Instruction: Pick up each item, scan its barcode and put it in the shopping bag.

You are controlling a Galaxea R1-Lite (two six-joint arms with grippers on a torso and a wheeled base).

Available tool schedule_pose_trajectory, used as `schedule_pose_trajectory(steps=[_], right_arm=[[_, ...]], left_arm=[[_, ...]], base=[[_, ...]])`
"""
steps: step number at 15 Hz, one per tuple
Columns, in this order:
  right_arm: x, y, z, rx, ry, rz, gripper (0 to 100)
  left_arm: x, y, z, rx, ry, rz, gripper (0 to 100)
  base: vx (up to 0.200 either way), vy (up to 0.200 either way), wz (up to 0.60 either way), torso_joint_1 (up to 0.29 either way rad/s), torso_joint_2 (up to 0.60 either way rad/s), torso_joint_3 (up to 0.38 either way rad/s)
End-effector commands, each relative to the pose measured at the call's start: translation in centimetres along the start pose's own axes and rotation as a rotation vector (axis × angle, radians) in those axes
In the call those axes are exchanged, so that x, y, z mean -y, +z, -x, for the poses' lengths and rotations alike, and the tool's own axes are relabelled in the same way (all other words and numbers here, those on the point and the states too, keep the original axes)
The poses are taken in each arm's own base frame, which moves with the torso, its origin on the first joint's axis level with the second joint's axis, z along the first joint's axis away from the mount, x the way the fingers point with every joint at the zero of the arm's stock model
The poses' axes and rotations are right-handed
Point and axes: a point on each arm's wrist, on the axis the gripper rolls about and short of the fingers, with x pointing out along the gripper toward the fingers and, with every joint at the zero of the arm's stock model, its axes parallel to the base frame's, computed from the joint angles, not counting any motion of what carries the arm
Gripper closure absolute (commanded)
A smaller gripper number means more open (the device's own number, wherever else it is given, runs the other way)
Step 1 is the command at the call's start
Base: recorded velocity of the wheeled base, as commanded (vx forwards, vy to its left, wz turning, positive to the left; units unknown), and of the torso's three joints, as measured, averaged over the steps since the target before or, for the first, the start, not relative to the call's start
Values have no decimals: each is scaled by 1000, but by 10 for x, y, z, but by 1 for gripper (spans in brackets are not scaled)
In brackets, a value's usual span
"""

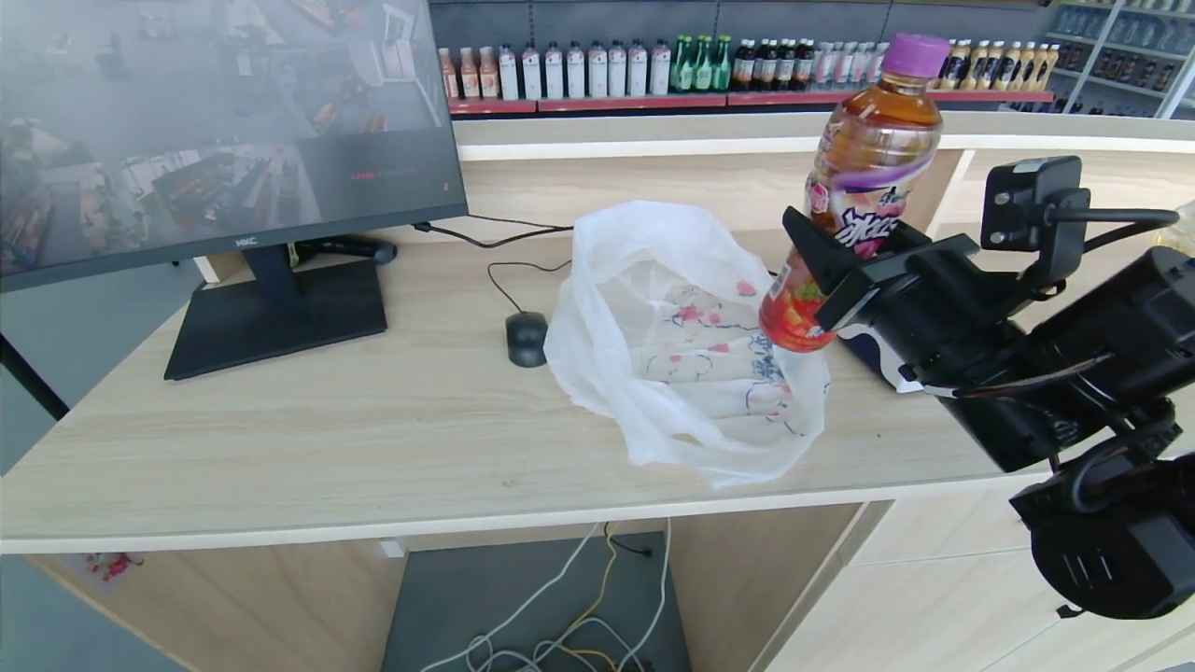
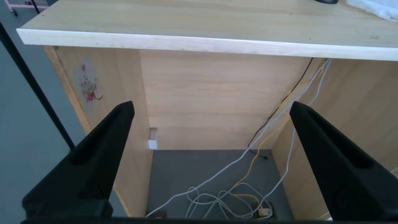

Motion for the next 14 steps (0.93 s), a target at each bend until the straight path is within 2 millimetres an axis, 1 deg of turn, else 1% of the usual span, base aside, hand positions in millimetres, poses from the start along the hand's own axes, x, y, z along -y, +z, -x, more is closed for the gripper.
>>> schedule_pose_trajectory(steps=[1,3,5,6,8,10,14], right_arm=[[-4,-2,-1,-2,13,-5,100],[-14,-3,0,-7,42,-16,100],[-24,-12,4,-44,77,-36,100],[-27,-14,2,-45,83,-49,100],[-29,-20,-12,-29,84,-51,100],[-30,-22,-19,-56,85,-61,100],[-32,-28,-43,-115,85,-70,100]], left_arm=[[0,0,0,0,2,0,0],[0,0,0,0,2,0,0],[0,0,0,1,2,0,0],[0,0,0,1,2,0,0],[0,0,0,1,2,0,0],[0,0,0,1,2,0,0],[0,0,0,1,2,0,0]], base=[[0,0,0,0,0,0],[0,0,0,0,0,0],[0,0,0,0,0,0],[0,0,0,0,0,0],[0,0,0,0,0,0],[0,0,0,0,0,0],[0,0,0,0,0,0]])
